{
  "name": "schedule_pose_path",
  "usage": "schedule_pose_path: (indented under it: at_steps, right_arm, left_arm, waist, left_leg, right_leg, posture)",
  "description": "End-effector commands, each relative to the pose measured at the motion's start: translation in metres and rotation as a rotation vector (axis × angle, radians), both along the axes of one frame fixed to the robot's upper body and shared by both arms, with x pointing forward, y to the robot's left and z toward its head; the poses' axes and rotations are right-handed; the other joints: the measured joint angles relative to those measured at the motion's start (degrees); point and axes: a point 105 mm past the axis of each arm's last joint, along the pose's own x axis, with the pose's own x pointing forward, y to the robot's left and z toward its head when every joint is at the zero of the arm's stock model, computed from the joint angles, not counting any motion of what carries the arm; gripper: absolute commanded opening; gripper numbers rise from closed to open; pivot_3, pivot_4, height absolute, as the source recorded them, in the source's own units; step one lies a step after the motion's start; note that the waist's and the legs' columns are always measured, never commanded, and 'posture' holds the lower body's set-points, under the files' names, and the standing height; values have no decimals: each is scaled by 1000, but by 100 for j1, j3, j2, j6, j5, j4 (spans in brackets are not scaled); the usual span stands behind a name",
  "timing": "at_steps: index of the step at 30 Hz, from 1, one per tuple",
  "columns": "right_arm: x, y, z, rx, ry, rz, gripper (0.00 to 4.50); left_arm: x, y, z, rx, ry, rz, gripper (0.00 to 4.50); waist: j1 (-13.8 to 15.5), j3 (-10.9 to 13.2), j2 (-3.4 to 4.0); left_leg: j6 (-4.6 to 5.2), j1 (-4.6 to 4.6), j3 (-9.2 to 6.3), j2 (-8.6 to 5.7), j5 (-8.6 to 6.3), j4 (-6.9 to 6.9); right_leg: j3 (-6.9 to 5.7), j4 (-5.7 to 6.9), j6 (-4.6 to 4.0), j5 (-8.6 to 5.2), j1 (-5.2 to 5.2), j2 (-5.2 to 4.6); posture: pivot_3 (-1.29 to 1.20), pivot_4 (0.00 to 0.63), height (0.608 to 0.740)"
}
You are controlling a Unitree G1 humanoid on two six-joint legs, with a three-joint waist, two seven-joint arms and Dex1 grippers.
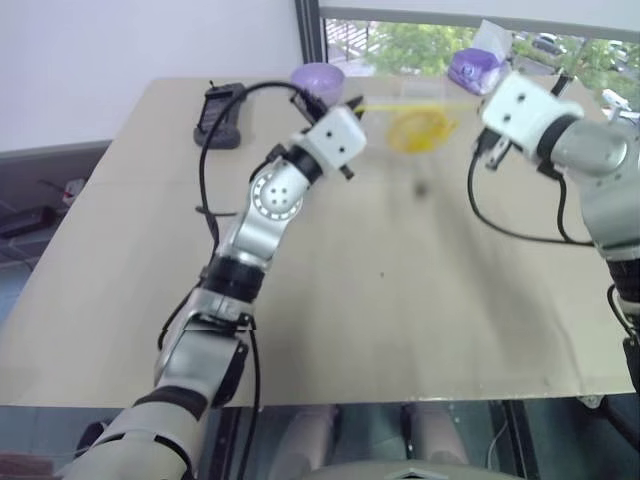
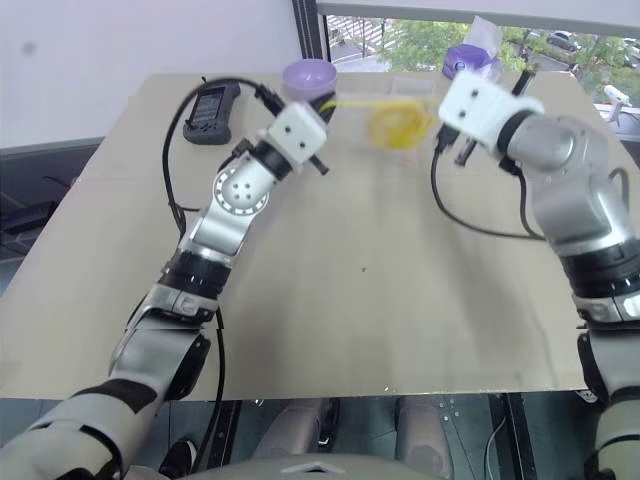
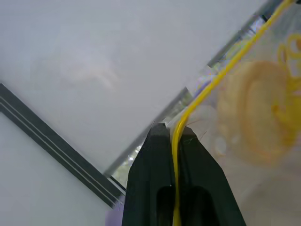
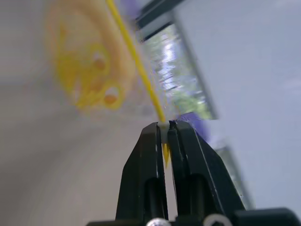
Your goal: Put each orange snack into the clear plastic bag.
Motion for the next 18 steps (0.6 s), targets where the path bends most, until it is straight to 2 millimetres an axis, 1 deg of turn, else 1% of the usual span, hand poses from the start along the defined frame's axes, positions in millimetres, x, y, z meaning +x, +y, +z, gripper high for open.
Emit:
schedule_pose_path:
  at_steps: [1, 2, 3, 4, 5, 6, 8, 10, 11, 12, 14, 15, 18]
  right_arm:
    - [-20, -28, -24, -38, 205, -67, 55]
    - [-30, -26, -37, -45, 282, -44, 55]
    - [-39, -24, -48, -58, 342, -18, 386]
    - [-46, -23, -55, -71, 383, -4, 753]
    - [-51, -22, -60, -78, 415, 8, 1007]
    - [-56, -21, -64, -81, 440, 19, 1381]
    - [-64, -20, -68, -65, 488, 36, 2212]
    - [-71, -22, -69, -32, 529, 22, 3189]
    - [-76, -25, -70, -28, 565, 17, 3586]
    - [-87, -31, -74, -37, 629, 20, 4113]
    - [-99, -44, -76, -36, 696, -2, 4113]
    - [-99, -50, -74, -25, 694, -19, 4113]
    - [-92, -65, -59, 105, 625, -33, 4113]
  left_arm:
    - [-15, 15, -32, 116, 148, -32, 0]
    - [-24, 14, -48, 161, 212, -65, 0]
    - [-33, 14, -62, 179, 294, -88, 0]
    - [-40, 15, -72, 191, 358, -102, 0]
    - [-48, 15, -79, 212, 398, -122, 650]
    - [-54, 17, -85, 219, 446, -133, 806]
    - [-64, 21, -96, 240, 524, -144, 1581]
    - [-76, 27, -105, 257, 618, -173, 2477]
    - [-81, 31, -107, 267, 641, -181, 2890]
    - [-84, 36, -107, 264, 670, -173, 3376]
    - [-89, 47, -99, 228, 723, -183, 3376]
    - [-91, 51, -93, 191, 750, -189, 3376]
    - [-90, 74, -72, 35, 827, -167, 3376]
  waist:
    - [-9, 1, 1]
    - [-11, 1, 2]
    - [-16, 2, 2]
    - [-20, 2, 3]
    - [-19, 3, 4]
    - [-23, 4, 6]
    - [-31, 4, 11]
    - [-31, 5, 11]
    - [-29, 5, 12]
    - [-21, 5, 13]
    - [21, 6, 14]
    - [27, 6, 14]
    - [21, 8, 16]
  left_leg:
    - [0, -1, 0, 0, 0, 1]
    - [1, -1, -1, 1, 0, 1]
    - [1, -1, -2, 3, -1, 0]
    - [1, -1, -2, 5, -1, 1]
    - [2, 1, -2, 8, -1, 3]
    - [2, 1, -1, 7, -1, 8]
    - [5, 14, 1, 11, -3, 13]
    - [6, 17, -2, 15, -3, 17]
    - [6, 18, -3, 18, -4, 19]
    - [5, 17, -4, 21, -3, 19]
    - [6, 13, -5, 20, -3, 20]
    - [6, 13, -5, 20, -3, 19]
    - [16, 17, -4, 23, -10, 20]
  right_leg:
    - [1, 3, 0, 0, -1, 0]
    - [1, 2, 0, 0, -1, 0]
    - [1, 2, 0, 0, -1, 1]
    - [1, 2, 0, 0, -1, 1]
    - [1, 6, -1, 0, 2, 2]
    - [1, 13, 0, 0, 2, 3]
    - [4, 22, 0, 0, 9, 6]
    - [2, 26, 0, 0, 13, 10]
    - [0, 27, 0, 0, 15, 11]
    - [0, 26, 0, 0, 17, 11]
    - [-1, 21, 0, -1, 17, 7]
    - [-2, 20, 0, 0, 18, 6]
    - [-3, 19, 0, 0, 21, 6]
  posture:
    - [0, 150, 740]
    - [0, 150, 740]
    - [0, 150, 740]
    - [0, 150, 740]
    - [0, 150, 740]
    - [0, 150, 740]
    - [0, 150, 740]
    - [0, 150, 740]
    - [0, 150, 740]
    - [0, 150, 740]
    - [0, 150, 740]
    - [0, 150, 740]
    - [0, 150, 740]
